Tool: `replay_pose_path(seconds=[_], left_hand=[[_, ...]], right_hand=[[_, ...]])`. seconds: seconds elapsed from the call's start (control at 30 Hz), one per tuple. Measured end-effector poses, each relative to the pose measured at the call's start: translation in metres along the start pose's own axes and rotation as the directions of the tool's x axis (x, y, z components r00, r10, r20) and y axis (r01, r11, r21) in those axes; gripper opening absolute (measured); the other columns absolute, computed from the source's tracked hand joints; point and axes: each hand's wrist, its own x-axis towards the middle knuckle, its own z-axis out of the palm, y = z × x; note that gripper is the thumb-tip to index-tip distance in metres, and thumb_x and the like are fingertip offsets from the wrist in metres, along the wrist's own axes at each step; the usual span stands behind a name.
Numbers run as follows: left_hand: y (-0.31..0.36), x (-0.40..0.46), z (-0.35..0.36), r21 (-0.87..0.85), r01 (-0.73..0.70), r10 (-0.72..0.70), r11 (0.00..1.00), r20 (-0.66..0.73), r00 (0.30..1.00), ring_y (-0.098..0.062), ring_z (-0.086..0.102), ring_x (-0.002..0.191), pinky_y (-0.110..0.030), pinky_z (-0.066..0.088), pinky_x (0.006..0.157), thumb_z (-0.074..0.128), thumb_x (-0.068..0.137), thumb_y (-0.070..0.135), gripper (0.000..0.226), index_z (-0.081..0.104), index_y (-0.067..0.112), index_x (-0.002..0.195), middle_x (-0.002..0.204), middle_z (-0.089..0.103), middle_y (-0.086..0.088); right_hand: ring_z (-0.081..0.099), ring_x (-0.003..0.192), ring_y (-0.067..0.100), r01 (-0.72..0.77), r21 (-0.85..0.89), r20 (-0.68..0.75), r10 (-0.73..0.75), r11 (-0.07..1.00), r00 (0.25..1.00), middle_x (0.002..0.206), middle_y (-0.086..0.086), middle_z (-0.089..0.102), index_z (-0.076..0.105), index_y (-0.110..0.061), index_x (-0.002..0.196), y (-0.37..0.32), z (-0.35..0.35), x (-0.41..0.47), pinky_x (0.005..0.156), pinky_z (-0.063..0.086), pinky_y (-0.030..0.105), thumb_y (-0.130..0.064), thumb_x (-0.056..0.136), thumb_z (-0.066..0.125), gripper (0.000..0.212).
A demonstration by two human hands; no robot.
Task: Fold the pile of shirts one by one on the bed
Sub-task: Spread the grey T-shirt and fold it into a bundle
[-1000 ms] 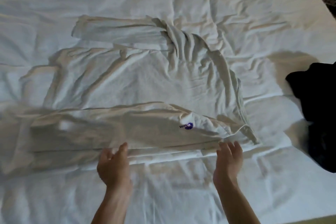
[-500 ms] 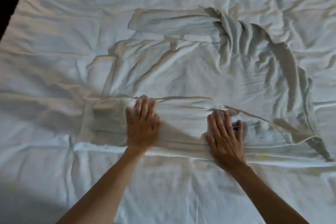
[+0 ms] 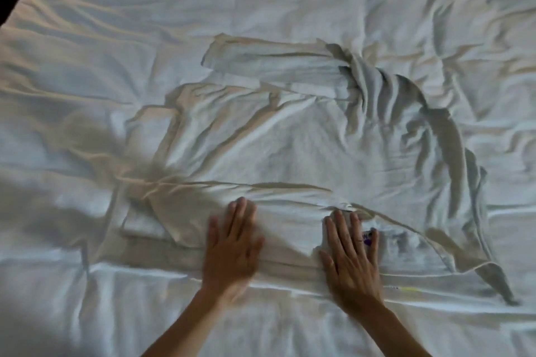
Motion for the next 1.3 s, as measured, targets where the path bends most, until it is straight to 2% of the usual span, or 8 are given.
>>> replay_pose_path(seconds=[0.1,0.37,0.47,0.6,0.73,0.97,1.1,1.3], left_hand=[[-0.028,0.009,-0.012,-0.038,0.183,-0.185,0.982,-0.068,0.980,-0.028,0.026,0.149,-0.060,0.020,0.112,0.013,0.102,0.051,0.069,0.038,0.008,0.151,0.161,0.029,-0.010],[0.040,0.198,-0.072,-0.200,-0.184,0.116,0.962,-0.310,0.944,-0.035,0.059,0.119,-0.047,0.040,0.105,0.040,0.096,0.022,0.043,0.063,0.001,0.125,0.127,0.064,-0.018],[0.059,0.267,-0.082,-0.200,-0.245,0.197,0.949,-0.236,0.952,-0.037,0.064,0.104,-0.040,0.043,0.098,0.041,0.087,0.011,0.041,0.065,0.000,0.117,0.113,0.068,-0.019],[0.078,0.309,-0.083,-0.076,-0.263,0.267,0.962,0.044,0.963,-0.032,0.048,0.131,-0.047,0.030,0.112,0.050,0.091,0.010,0.046,0.051,0.008,0.137,0.139,0.054,-0.015],[0.078,0.320,-0.073,0.104,-0.204,0.189,0.973,0.135,0.973,-0.030,0.046,0.130,-0.047,0.024,0.114,0.055,0.087,0.020,0.051,0.049,0.012,0.136,0.139,0.051,-0.012],[0.077,0.286,-0.089,-0.111,-0.255,0.226,0.961,-0.223,0.948,-0.036,0.065,0.085,-0.041,0.051,0.065,0.055,0.087,0.017,0.016,0.068,0.012,0.096,0.096,0.063,-0.009],[0.071,0.242,-0.092,-0.049,-0.330,0.269,0.943,-0.472,0.839,-0.035,0.061,0.080,-0.042,0.050,0.061,0.059,0.086,0.011,0.014,0.071,0.012,0.093,0.087,0.062,-0.009],[0.062,0.161,-0.069,-0.051,-0.416,0.324,0.908,-0.543,0.775,-0.034,0.062,0.073,-0.044,0.052,0.062,0.060,0.090,0.009,0.017,0.076,0.013,0.094,0.083,0.065,-0.008]], right_hand=[[0.022,0.150,0.023,0.067,0.112,-0.100,-0.055,0.991,0.993,0.162,-0.005,0.025,0.048,-0.021,0.146,0.010,-0.008,0.005,0.116,0.019,0.056,-0.042,0.100,0.030,0.054],[0.047,0.123,0.024,-0.084,0.132,-0.381,0.129,0.988,0.915,0.139,0.003,0.057,0.064,-0.017,0.125,0.071,-0.093,0.177,0.096,0.037,0.044,-0.025,0.087,0.048,0.042],[0.041,0.131,0.028,-0.237,0.094,-0.253,0.253,0.967,0.934,0.144,0.005,0.049,0.054,-0.015,0.133,0.105,-0.118,0.251,0.104,0.034,0.050,-0.018,0.078,0.056,0.055],[0.024,0.142,0.028,-0.409,-0.016,0.060,0.409,0.912,0.910,0.147,0.008,0.035,0.032,-0.012,0.144,0.141,-0.134,0.303,0.116,0.013,0.058,-0.032,0.086,0.058,0.066],[0.043,0.126,0.031,-0.455,-0.110,0.165,0.467,0.884,0.869,0.125,0.009,0.050,0.042,-0.012,0.132,0.164,-0.136,0.314,0.107,0.028,0.055,-0.043,0.084,0.064,0.061],[0.060,0.083,0.032,-0.355,0.158,-0.089,0.372,0.921,0.924,0.092,0.006,0.065,0.062,-0.018,0.101,0.173,-0.149,0.271,0.067,0.043,0.036,-0.023,0.089,0.064,0.014],[0.062,0.073,0.034,-0.162,0.197,-0.393,0.229,0.967,0.890,0.085,0.005,0.066,0.061,-0.012,0.097,0.165,-0.143,0.211,0.059,0.045,0.036,-0.001,0.077,0.063,0.023],[0.060,0.080,0.034,-0.124,0.199,-0.461,0.205,0.972,0.864,0.093,0.006,0.063,0.059,-0.011,0.095,0.160,-0.118,0.125,0.070,0.050,0.046,-0.015,0.083,0.051,0.015]])
